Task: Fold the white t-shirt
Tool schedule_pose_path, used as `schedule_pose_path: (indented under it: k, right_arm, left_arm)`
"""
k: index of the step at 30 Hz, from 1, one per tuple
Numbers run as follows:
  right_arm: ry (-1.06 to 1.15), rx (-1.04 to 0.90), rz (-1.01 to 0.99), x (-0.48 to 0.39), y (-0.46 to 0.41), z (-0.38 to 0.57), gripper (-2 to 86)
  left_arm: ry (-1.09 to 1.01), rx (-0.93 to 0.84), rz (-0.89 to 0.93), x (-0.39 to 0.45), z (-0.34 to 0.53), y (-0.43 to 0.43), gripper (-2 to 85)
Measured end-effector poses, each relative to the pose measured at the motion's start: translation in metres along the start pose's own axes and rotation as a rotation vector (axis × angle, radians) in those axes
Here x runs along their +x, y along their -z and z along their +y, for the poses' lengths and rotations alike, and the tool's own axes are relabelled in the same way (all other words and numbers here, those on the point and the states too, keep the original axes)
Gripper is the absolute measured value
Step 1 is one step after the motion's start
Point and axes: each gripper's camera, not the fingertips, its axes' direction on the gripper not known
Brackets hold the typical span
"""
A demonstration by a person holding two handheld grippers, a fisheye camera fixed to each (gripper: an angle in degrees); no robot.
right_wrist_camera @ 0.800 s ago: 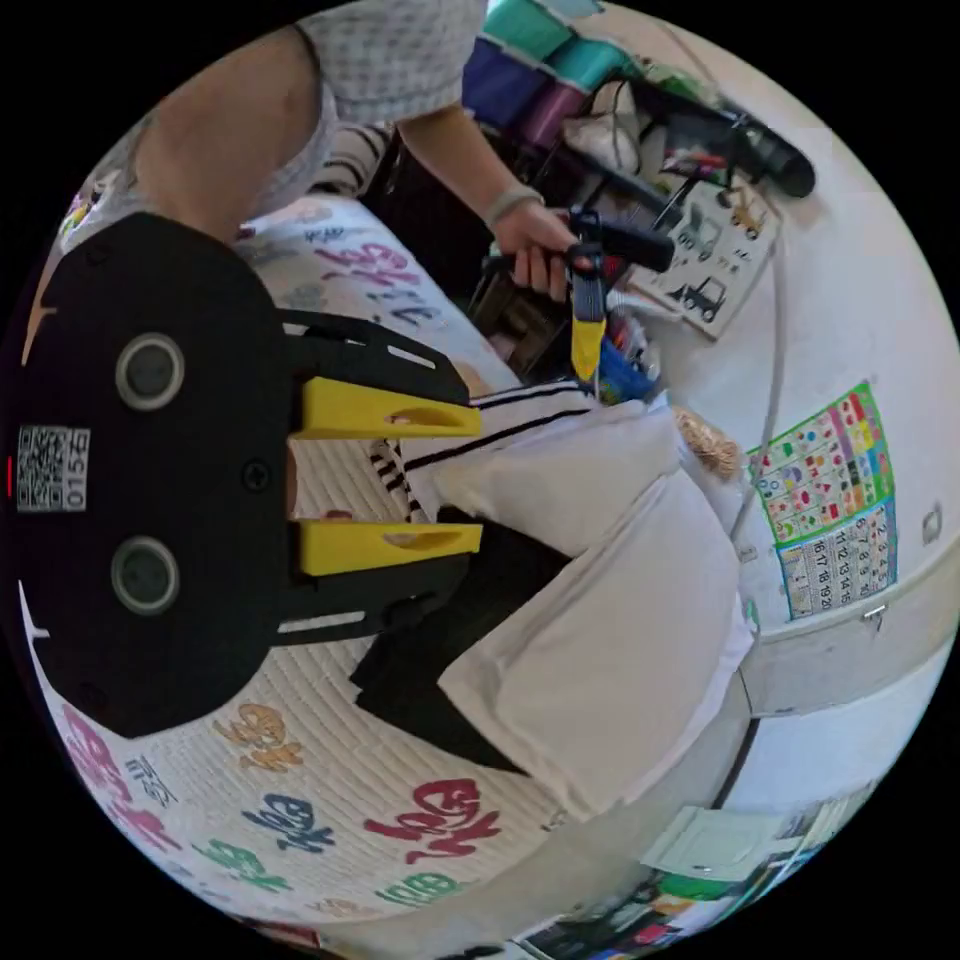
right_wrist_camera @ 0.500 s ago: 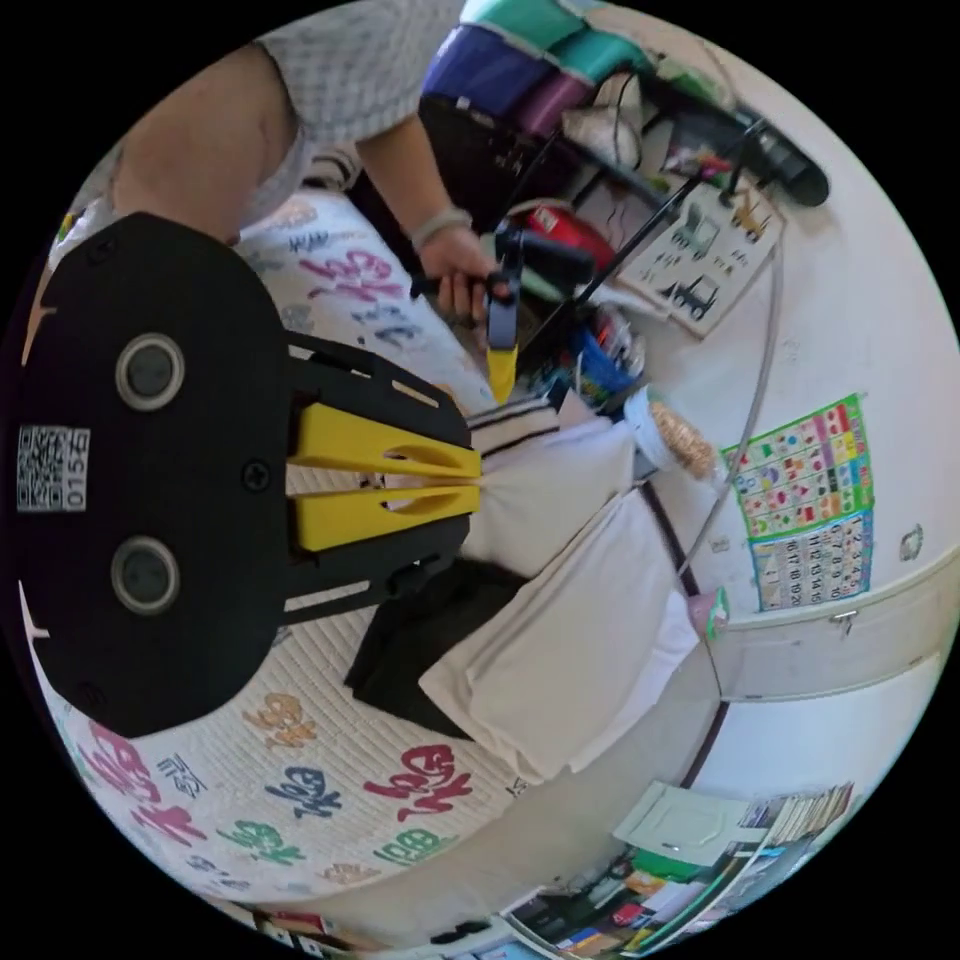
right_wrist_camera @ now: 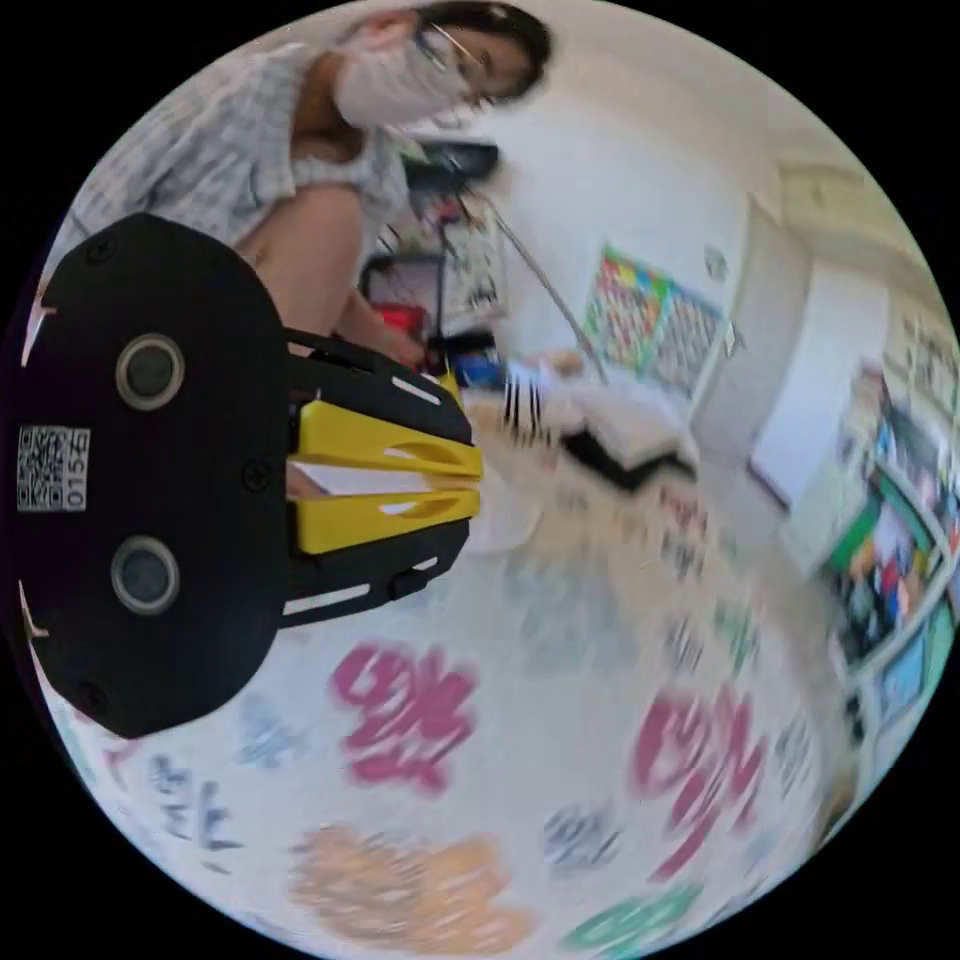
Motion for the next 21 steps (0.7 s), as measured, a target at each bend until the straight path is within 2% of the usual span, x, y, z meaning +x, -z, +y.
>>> schedule_pose_path:
  k: [2,7,9,12,15,19,21]
  right_arm:
    - [-0.099,0.024,0.136,0.033,0.013,0.031,4.9]
    - [-0.088,0.062,0.137,0.049,0.028,0.104,7.9]
    - [-0.02,0.034,0.16,0.044,0.02,0.126,9.7]
    - [0.071,-0.086,0.23,0.037,-0.001,0.134,9.5]
    - [0.071,-0.086,0.336,0.039,-0.006,0.139,1.7]
    - [0.054,-0.063,0.204,0.053,0.015,0.151,0.1]
    - [0.009,0.066,-0.003,0.068,0.049,0.162,-0.1]
  left_arm:
    - [-0.04,-0.087,-0.009,0.01,-0.003,-0.037,13.6]
    - [-0.161,-0.221,-0.139,0.042,-0.002,-0.106,13.8]
    - [-0.14,-0.194,-0.276,0.049,0.001,-0.117,12.8]
    - [-0.092,-0.06,-0.35,0.05,0.012,-0.108,12.1]
    - [0.021,-0.053,-0.391,0.036,0.024,-0.109,11.5]
    - [0.057,-0.09,-0.244,0.027,0.03,-0.131,3.3]
    - [-0.001,-0.031,-0.154,0.037,0.023,-0.14,1.2]
